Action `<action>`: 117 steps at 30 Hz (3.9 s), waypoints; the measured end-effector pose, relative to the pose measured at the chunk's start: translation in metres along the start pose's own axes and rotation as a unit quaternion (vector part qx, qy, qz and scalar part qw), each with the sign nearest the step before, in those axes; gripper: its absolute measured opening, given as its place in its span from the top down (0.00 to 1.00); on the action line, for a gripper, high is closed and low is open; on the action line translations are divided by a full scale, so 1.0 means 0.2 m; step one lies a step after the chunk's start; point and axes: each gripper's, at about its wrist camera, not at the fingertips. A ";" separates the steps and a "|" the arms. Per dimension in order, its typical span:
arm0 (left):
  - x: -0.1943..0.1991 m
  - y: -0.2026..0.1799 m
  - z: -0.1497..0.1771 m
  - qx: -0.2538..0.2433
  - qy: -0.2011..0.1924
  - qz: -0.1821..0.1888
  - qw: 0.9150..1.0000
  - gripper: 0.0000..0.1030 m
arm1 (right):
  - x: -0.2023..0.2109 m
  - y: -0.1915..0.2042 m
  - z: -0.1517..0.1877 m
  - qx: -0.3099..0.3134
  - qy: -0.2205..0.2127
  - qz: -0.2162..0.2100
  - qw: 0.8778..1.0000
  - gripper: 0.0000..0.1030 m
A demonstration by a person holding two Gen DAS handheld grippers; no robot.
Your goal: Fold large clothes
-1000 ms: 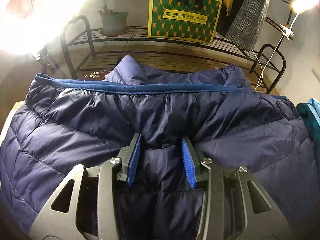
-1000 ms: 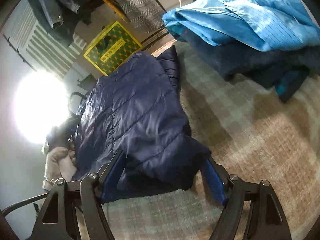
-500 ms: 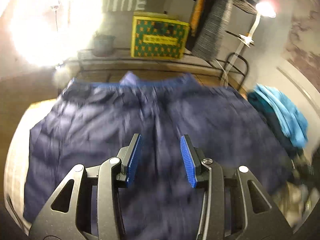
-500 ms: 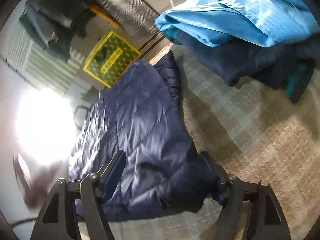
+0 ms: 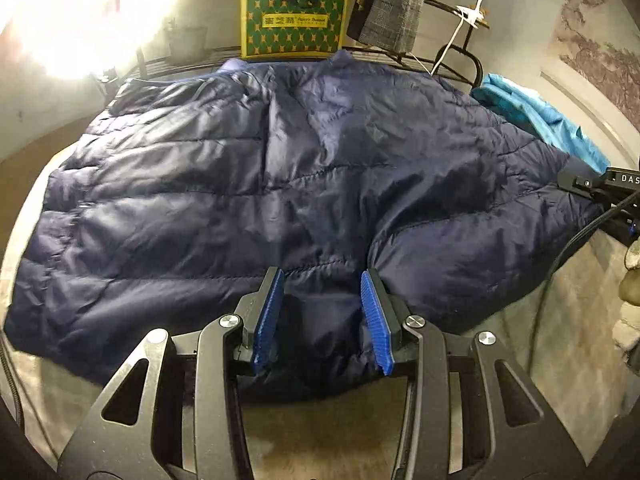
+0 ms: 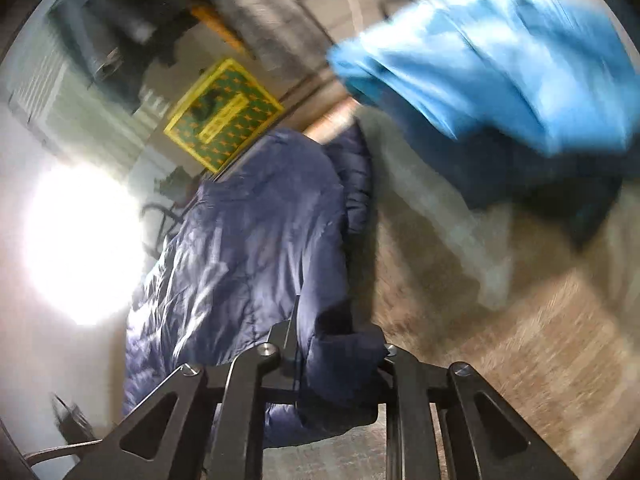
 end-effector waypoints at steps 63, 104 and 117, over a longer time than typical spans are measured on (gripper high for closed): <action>0.98 1.45 0.76 0.361 -0.171 -0.055 0.915 0.61 | -0.57 2.09 1.15 0.536 0.121 -0.137 0.824 0.64; 0.29 1.16 0.39 0.299 -0.030 -0.022 0.953 0.91 | -0.35 1.16 0.88 0.522 0.103 0.035 0.846 1.00; 0.62 1.24 0.12 0.274 -0.115 -0.046 0.954 0.72 | 0.05 1.19 0.46 0.450 0.033 -0.151 0.880 0.59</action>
Point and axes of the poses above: each gripper's, at about its wrist camera, not at the fingertips, and x roughly against the way its jaws point, y to its left, z to its underside, and after that the axes turned 5 degrees about y, right-handed
